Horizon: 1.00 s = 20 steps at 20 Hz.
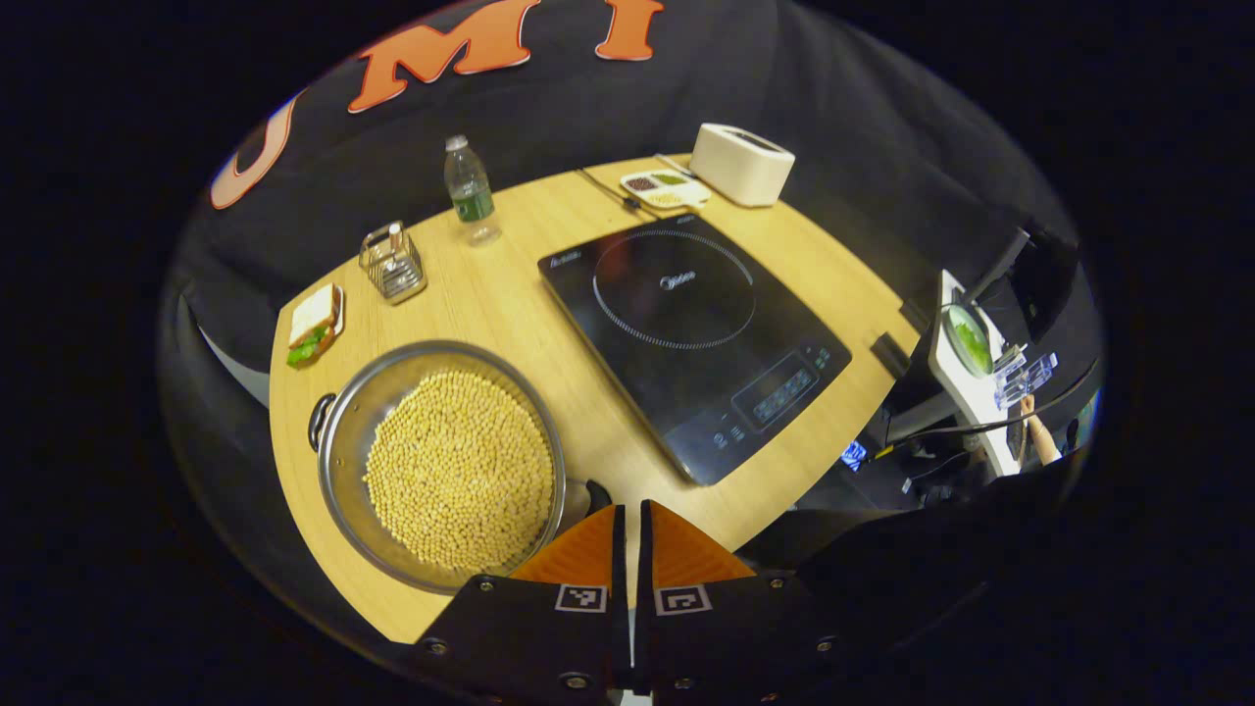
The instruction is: First push the handle of the pot to place it horizontally, then grasp the pot with both hands and set it on the induction cooktop.
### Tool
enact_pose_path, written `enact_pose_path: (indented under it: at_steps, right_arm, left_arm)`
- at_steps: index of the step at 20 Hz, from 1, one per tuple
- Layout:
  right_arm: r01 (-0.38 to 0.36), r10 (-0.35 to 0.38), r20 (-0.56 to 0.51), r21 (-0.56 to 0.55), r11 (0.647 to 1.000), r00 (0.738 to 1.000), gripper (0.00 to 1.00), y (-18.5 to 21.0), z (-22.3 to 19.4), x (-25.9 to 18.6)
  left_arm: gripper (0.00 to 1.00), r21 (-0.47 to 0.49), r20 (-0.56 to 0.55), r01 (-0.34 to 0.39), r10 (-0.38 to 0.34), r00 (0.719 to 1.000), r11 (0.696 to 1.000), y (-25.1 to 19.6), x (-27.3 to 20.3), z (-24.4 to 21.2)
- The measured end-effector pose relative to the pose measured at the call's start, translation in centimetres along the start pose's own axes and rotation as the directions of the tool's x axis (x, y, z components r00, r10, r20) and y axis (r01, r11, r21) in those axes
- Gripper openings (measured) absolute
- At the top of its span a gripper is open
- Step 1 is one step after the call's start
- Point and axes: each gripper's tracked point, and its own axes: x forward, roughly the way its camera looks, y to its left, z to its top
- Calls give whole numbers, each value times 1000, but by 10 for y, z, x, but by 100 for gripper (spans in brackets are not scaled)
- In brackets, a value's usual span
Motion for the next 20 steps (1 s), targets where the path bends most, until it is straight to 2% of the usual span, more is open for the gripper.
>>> enact_pose_path:
  at_steps: [3, 10, 18, 20]
  right_arm:
    - [16, -16, -1, 0, 1000, 1000, 96, -5, 0, -1]
    - [55, -55, -4, -17, 998, 998, 94, -15, 1, -9]
    - [100, -100, -12, -12, 995, 995, 94, -27, -2, -21]
    - [115, -115, -13, 1, 993, 993, 94, -31, -3, -23]
  left_arm:
    - [3, -2, -66, 36, -36, 997, 999, -6, 0, -15]
    - [4, 64, -208, 2, 11, 978, 998, 15, 8, -55]
    - [4, 24, -256, 13, -7, 967, 1000, 22, 33, -63]
    - [5, 52, -279, 28, -12, 960, 998, 23, 30, -64]
